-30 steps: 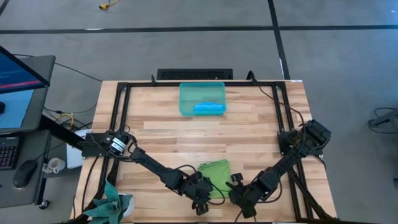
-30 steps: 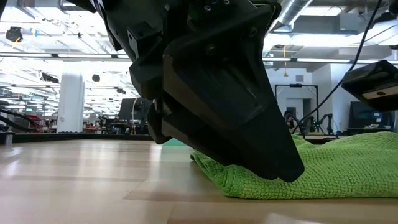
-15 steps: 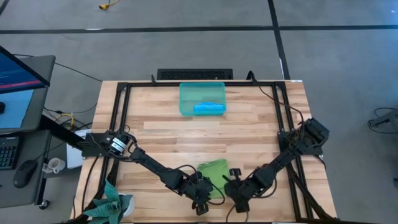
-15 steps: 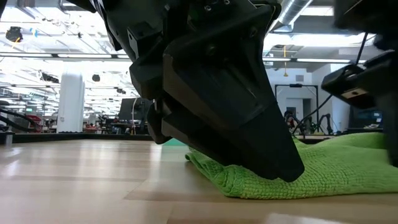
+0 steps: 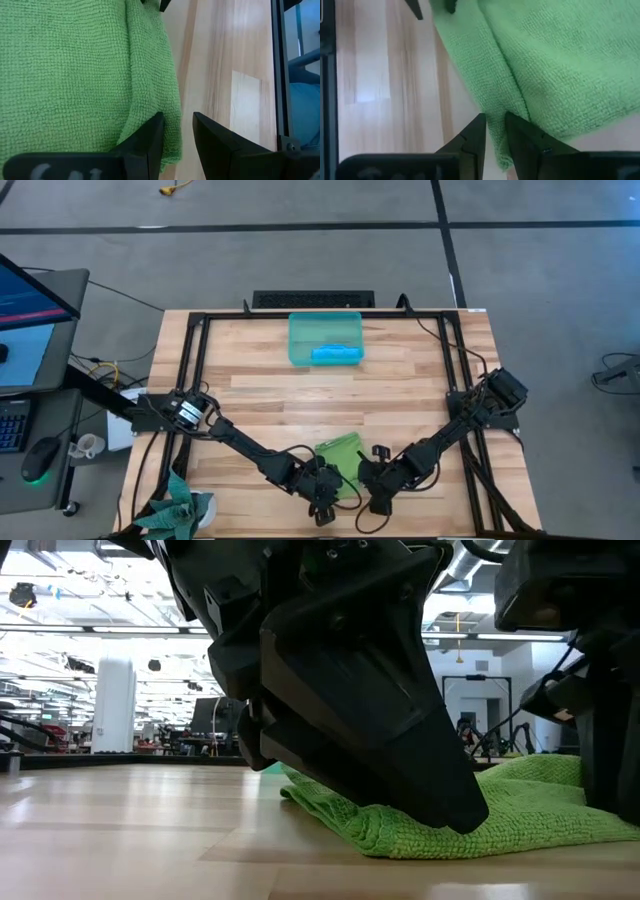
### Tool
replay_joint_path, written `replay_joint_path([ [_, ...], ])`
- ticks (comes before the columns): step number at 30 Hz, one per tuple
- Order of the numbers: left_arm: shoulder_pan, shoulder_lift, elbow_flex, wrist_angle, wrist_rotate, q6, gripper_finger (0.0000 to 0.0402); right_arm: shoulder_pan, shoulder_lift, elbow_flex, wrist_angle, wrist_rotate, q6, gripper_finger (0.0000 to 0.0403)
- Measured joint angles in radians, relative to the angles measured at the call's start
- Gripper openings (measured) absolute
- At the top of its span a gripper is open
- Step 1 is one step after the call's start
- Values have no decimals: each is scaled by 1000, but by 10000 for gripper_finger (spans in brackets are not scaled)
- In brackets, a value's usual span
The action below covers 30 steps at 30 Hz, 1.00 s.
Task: Roll microfiber towels into tight, uniform cylinder then place into a basket
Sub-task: Roll the green microfiber cloth
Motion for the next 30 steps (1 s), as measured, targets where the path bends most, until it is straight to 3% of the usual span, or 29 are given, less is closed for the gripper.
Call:
replay_joint_path([
  [12, -1, -19, 2, -127, -13, 81, 102, 1, 5, -8, 87, -4, 130, 102],
  [20, 23, -46, -2, -191, -37, 165, 102, -14, 7, -9, 103, 72, 169, 102],
  [30, -36, -148, -5, -298, -195, 170, 102, -20, 7, -9, 104, 76, 168, 102],
])
